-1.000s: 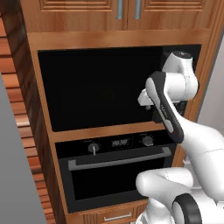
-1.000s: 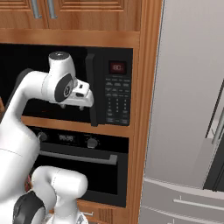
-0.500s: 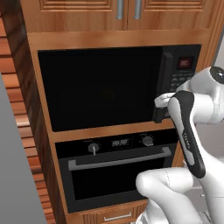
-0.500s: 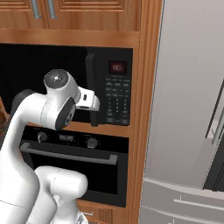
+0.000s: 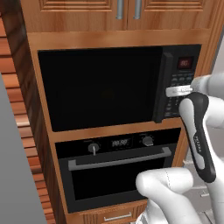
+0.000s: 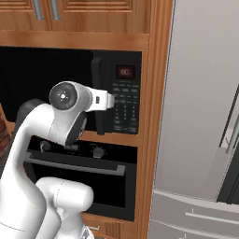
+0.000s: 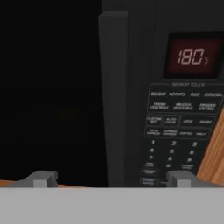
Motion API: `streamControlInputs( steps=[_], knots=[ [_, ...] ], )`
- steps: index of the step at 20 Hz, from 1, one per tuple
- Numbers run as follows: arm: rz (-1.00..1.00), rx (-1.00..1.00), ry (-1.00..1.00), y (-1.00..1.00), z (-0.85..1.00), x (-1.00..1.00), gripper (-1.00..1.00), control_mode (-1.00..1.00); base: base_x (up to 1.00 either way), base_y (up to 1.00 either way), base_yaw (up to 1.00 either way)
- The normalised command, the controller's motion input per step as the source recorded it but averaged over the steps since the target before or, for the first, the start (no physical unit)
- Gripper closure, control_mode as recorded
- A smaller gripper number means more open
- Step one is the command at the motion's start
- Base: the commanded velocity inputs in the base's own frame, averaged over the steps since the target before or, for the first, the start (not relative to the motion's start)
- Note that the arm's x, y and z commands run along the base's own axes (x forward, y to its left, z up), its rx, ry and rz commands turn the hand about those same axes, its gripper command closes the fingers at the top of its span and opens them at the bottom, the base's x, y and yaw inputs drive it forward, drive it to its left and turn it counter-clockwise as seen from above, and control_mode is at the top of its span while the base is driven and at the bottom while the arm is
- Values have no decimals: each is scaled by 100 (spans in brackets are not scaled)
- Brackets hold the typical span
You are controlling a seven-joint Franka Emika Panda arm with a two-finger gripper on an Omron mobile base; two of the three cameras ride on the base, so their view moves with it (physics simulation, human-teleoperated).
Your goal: Open the microwave door.
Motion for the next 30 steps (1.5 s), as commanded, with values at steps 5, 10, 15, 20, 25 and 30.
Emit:
streamControlInputs(
  steps=[5,10,15,20,25,30],
  knots=[
    [0,0,-4,0,21,30,-100,-100,0,0,0],
    [0,2,0,0,1,53,-100,-100,0,0,0],
    [0,1,0,0,-3,68,-100,-100,0,0,0],
    [0,0,0,-1,-11,60,-100,-100,0,0,0],
    [0,0,0,-5,-9,54,-100,-100,0,0,0],
    [0,0,0,-15,-17,42,-100,-100,0,0,0]
  ],
)
